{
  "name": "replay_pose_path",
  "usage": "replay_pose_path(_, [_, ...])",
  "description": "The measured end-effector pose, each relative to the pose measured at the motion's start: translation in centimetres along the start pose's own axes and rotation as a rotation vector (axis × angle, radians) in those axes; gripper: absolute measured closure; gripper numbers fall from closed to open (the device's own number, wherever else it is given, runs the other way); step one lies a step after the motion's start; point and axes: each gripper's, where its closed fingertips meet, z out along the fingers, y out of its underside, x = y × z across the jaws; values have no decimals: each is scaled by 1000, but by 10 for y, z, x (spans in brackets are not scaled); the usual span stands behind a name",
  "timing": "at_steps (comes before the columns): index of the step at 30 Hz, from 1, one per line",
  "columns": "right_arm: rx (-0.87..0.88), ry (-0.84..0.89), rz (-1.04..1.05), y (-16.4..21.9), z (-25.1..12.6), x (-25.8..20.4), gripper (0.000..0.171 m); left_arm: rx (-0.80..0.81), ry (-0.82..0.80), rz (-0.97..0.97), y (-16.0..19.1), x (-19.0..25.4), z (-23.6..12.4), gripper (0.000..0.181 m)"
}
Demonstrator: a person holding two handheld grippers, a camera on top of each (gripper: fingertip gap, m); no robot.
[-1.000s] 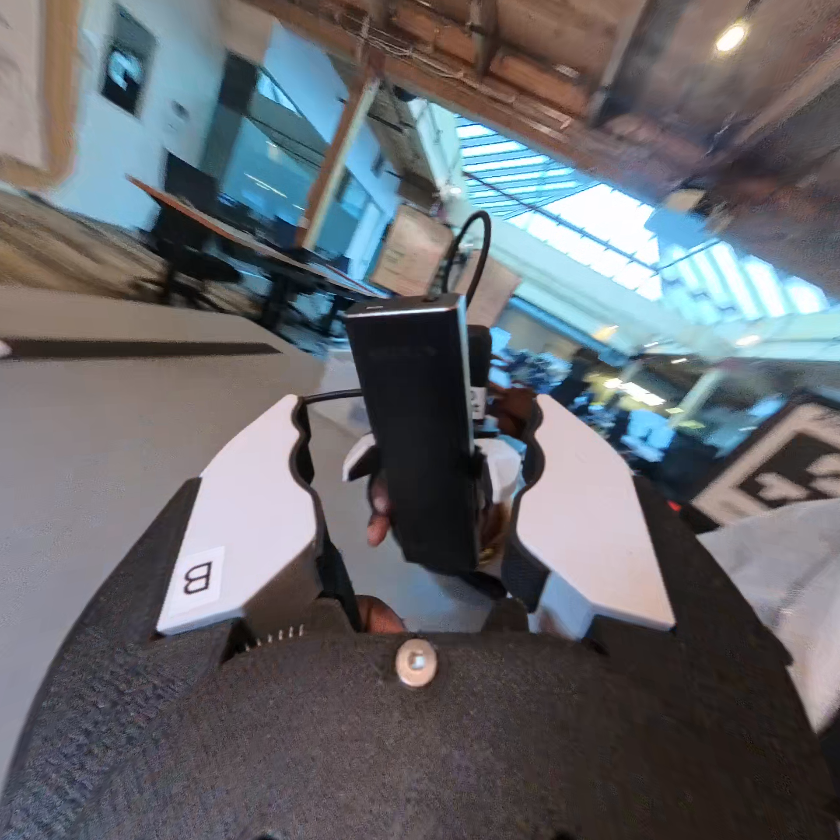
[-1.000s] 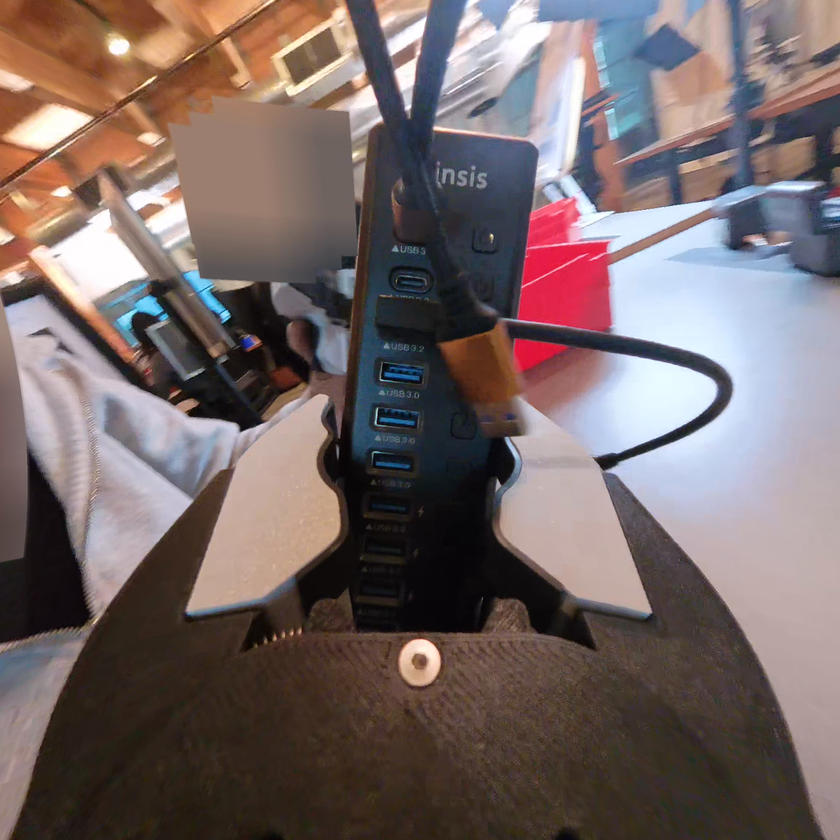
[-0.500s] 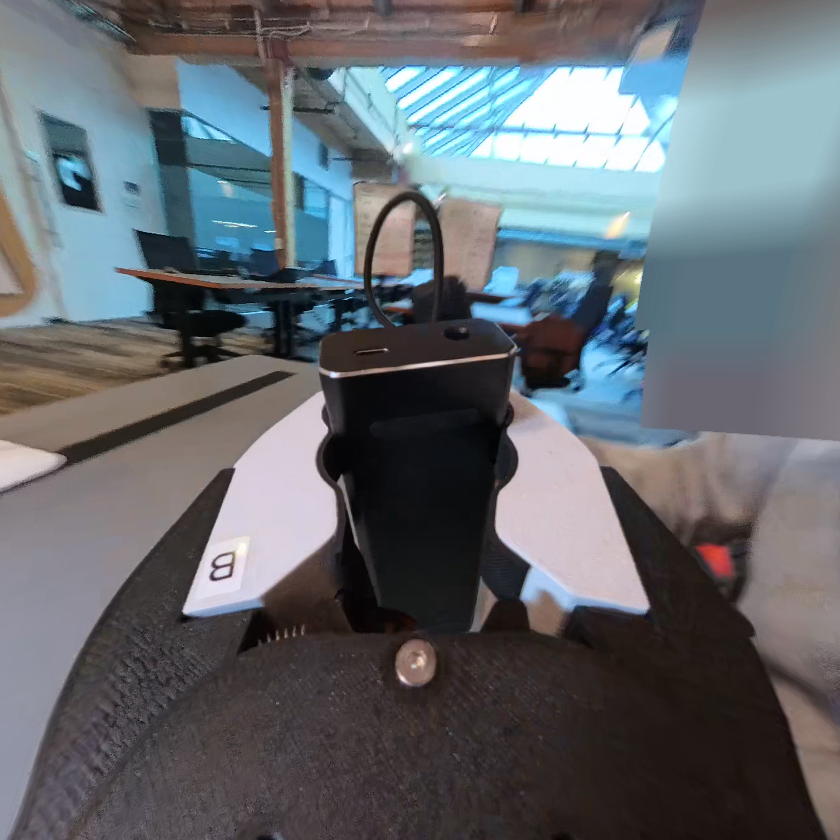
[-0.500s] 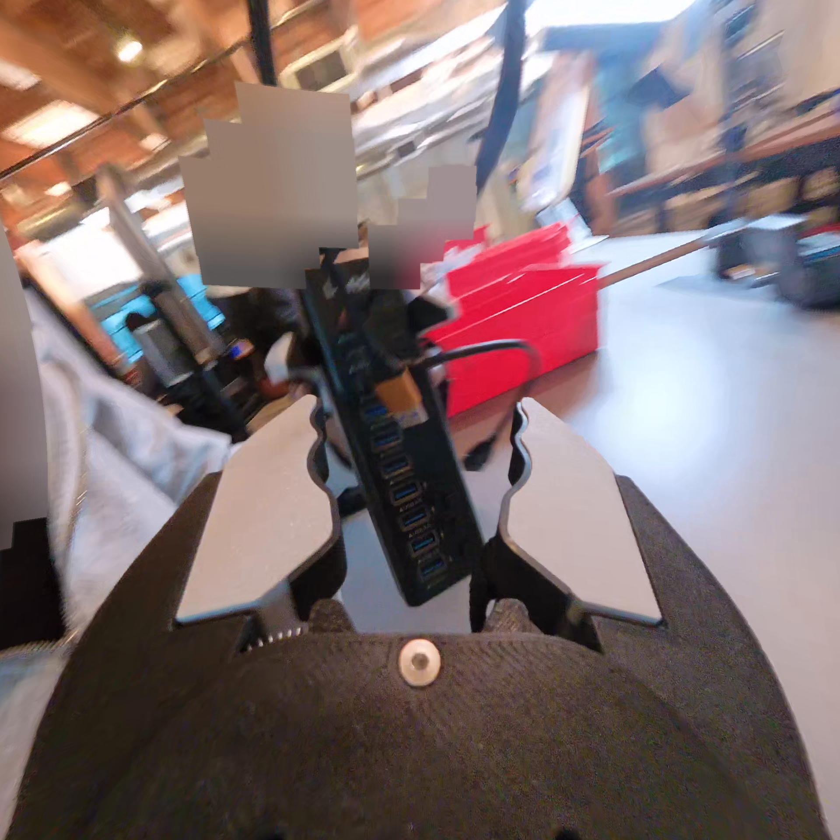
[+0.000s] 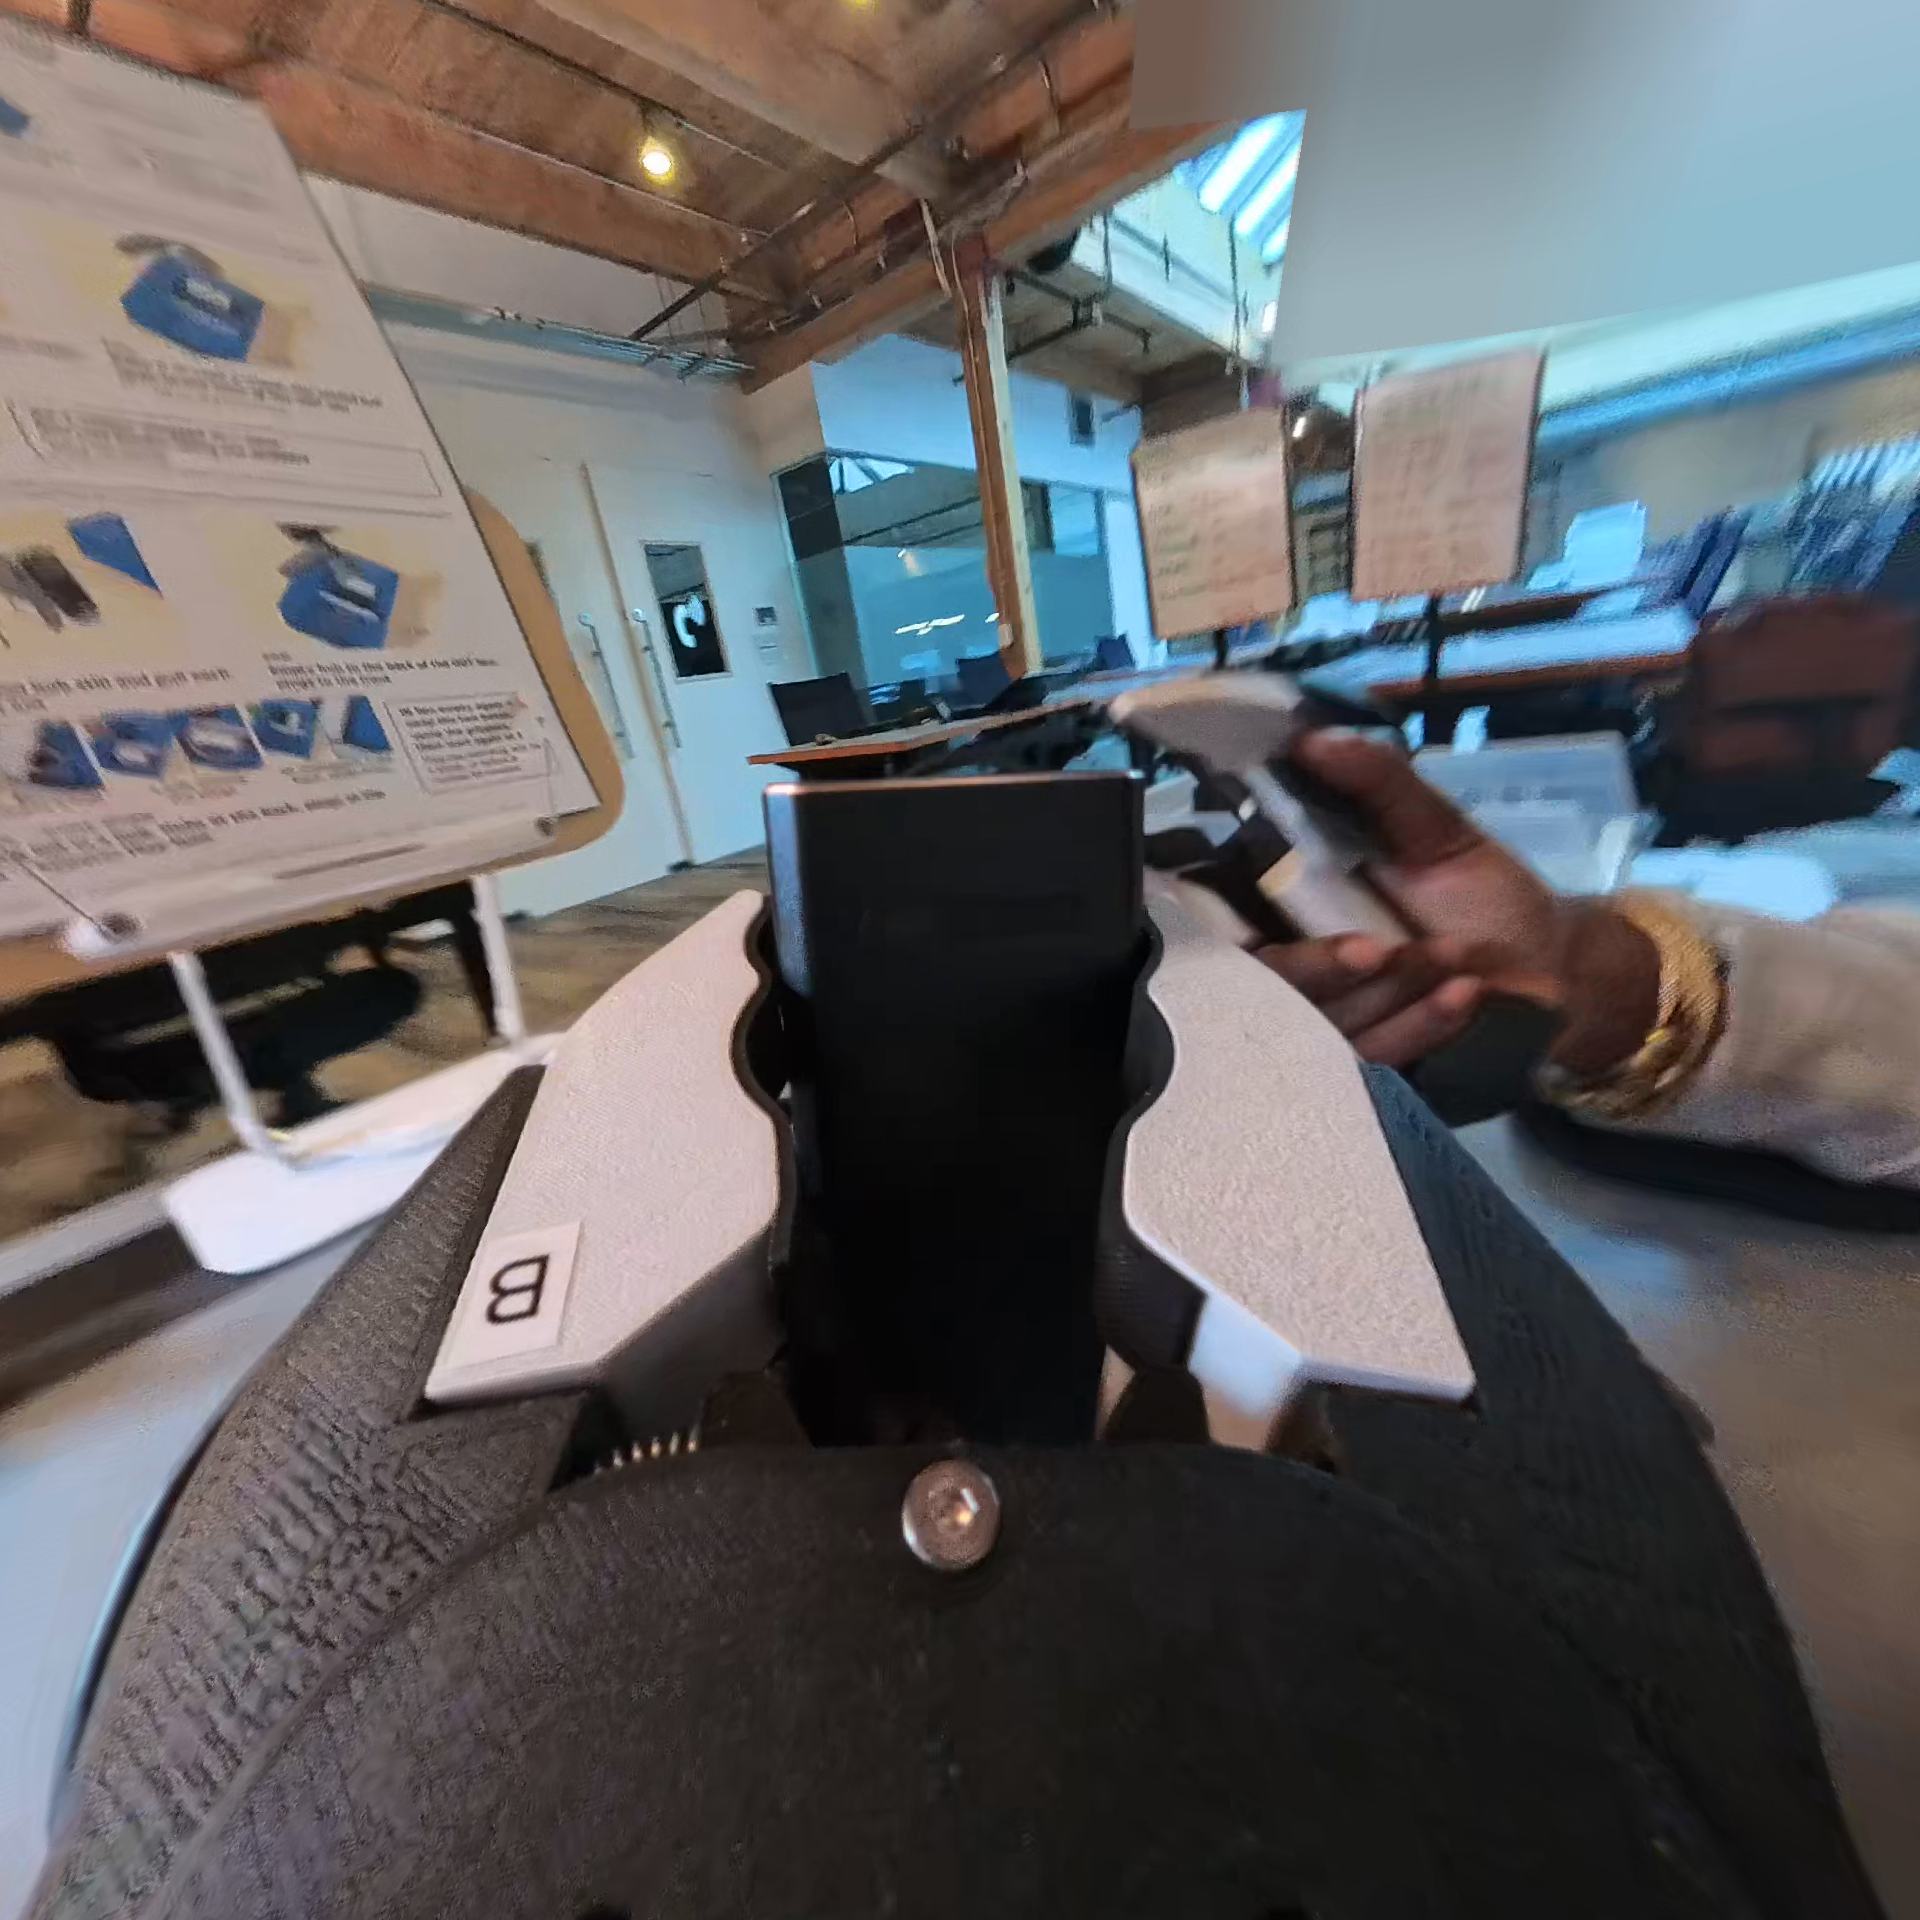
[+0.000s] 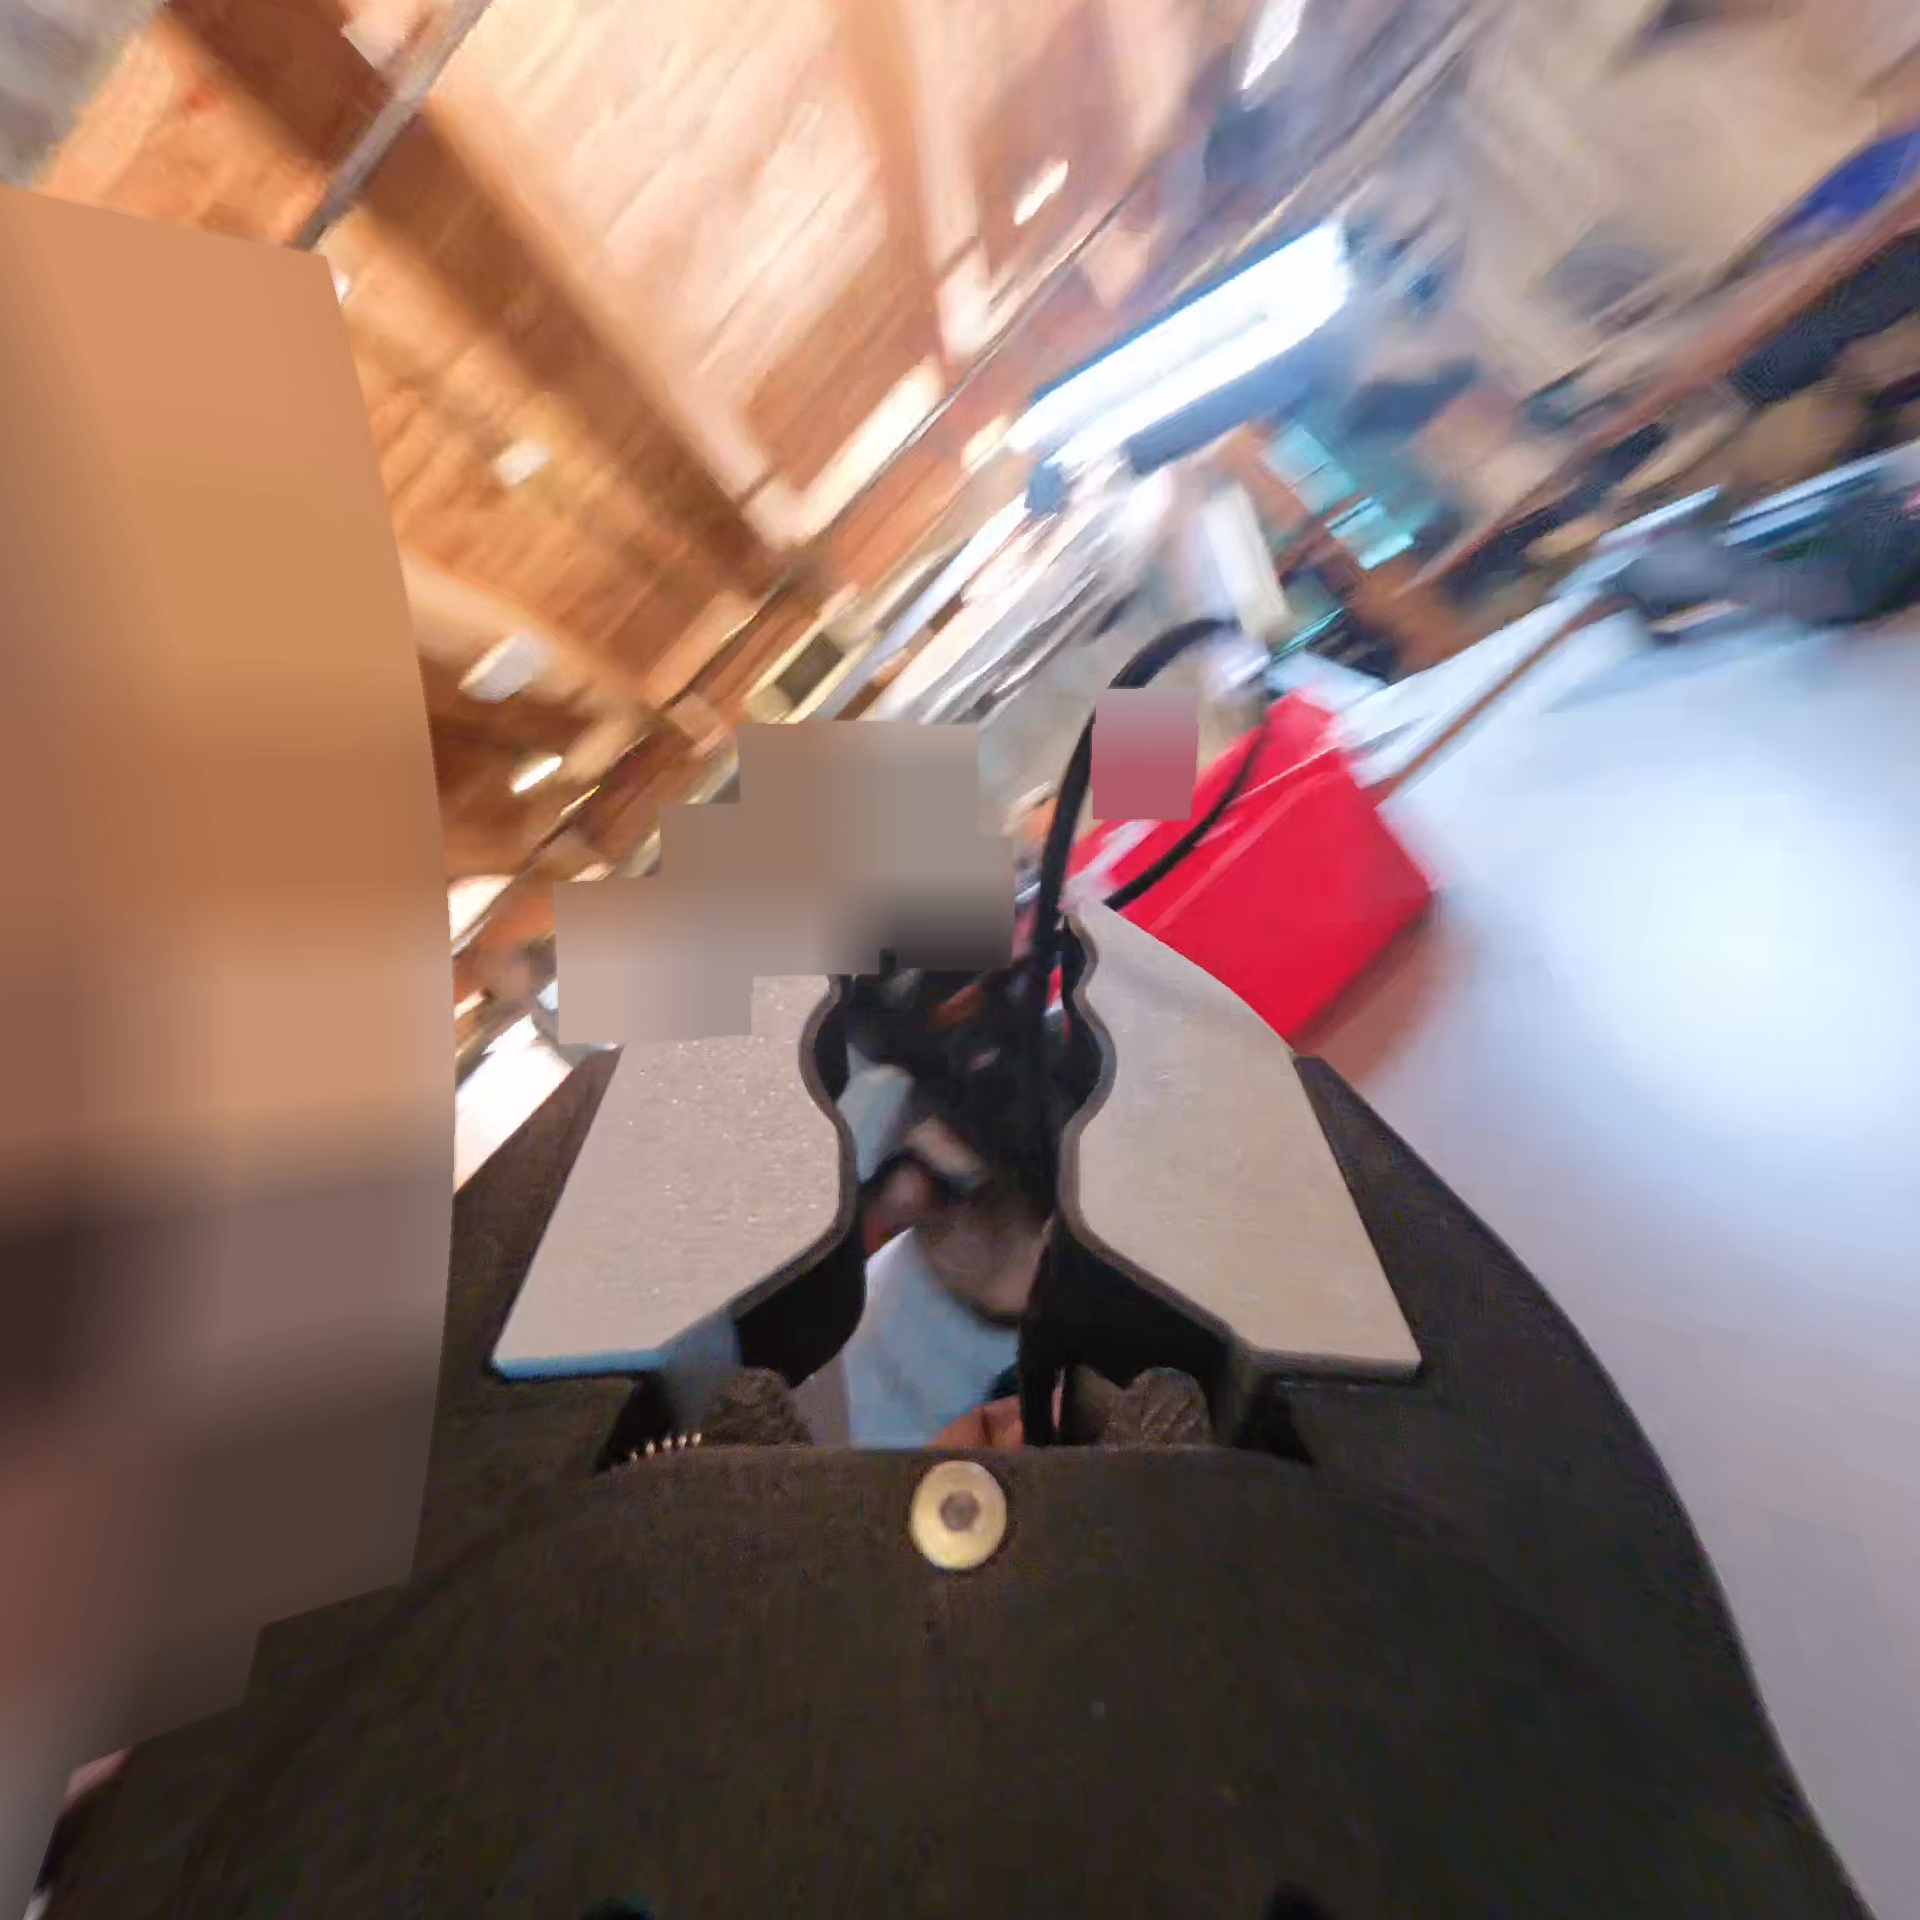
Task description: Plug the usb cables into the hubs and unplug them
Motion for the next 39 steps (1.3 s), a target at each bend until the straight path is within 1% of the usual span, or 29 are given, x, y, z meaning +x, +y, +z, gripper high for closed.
replay_pose_path(1, [76, 133, -19, -17, -12, 18, 134, 23, 14, -79, -1, -2, -1, 117])
replay_pose_path(2, [150, 253, -50, -32, -27, 33, 130, 42, 32, -149, -1, -3, -1, 117])
replay_pose_path(3, [215, 331, -110, -47, -40, 39, 131, 55, 58, -211, 0, -3, 0, 118])
replay_pose_path(4, [251, 362, -198, -57, -48, 36, 134, 58, 92, -264, 1, -1, 0, 118])
replay_pose_path(6, [217, 391, -396, -62, -47, 22, 137, 79, 124, -332, 4, 2, 2, 118])
replay_pose_path(8, [109, 334, -543, -45, -30, 5, 139, 59, 152, -353, 10, 6, 3, 118])
replay_pose_path(9, [33, 266, -574, -28, -19, -3, 142, 36, 163, -347, 15, 9, 3, 118])
replay_pose_path(11, [-155, 126, -569, 11, -2, -15, 144, -7, 190, -326, 22, 16, 3, 118])
replay_pose_path(12, [-242, 85, -576, 28, 3, -17, 142, -2, 204, -316, 22, 20, 3, 118])
replay_pose_path(13, [-305, 73, -633, 41, 5, -17, 140, -3, 216, -310, 21, 22, 3, 118])
replay_pose_path(15, [-375, 136, -902, 55, 6, -10, 141, -3, 234, -290, 21, 26, 1, 118])
replay_pose_path(18, [-438, 243, -1414, 69, 7, -4, 147, -29, 276, -240, 21, 34, -4, 118])
replay_pose_path(20, [-453, 298, -1719, 75, 10, -3, 146, -40, 298, -198, 21, 41, -7, 118])
replay_pose_path(22, [-424, 320, -1888, 80, 14, -6, 149, -52, 304, -202, 21, 42, -9, 117])
replay_pose_path(26, [-425, 318, -2033, 88, 21, -9, 150, -120, 344, -204, 23, 47, -13, 117])
replay_pose_path(30, [-419, 355, -2199, 88, 27, -11, 162, -153, 364, -201, 23, 49, -16, 117])
replay_pose_path(31, [-438, 354, -2213, 88, 27, -11, 162, -159, 363, -193, 24, 49, -17, 118])
replay_pose_path(34, [-502, 346, -2168, 88, 26, -10, 162, -162, 360, -190, 24, 49, -17, 118])
replay_pose_path(37, [-529, 363, -2244, 86, 23, -9, 162, -180, 370, -186, 25, 50, -15, 118])
replay_pose_path(39, [-538, 354, -2246, 85, 21, -8, 163, -192, 378, -183, 26, 51, -14, 118])
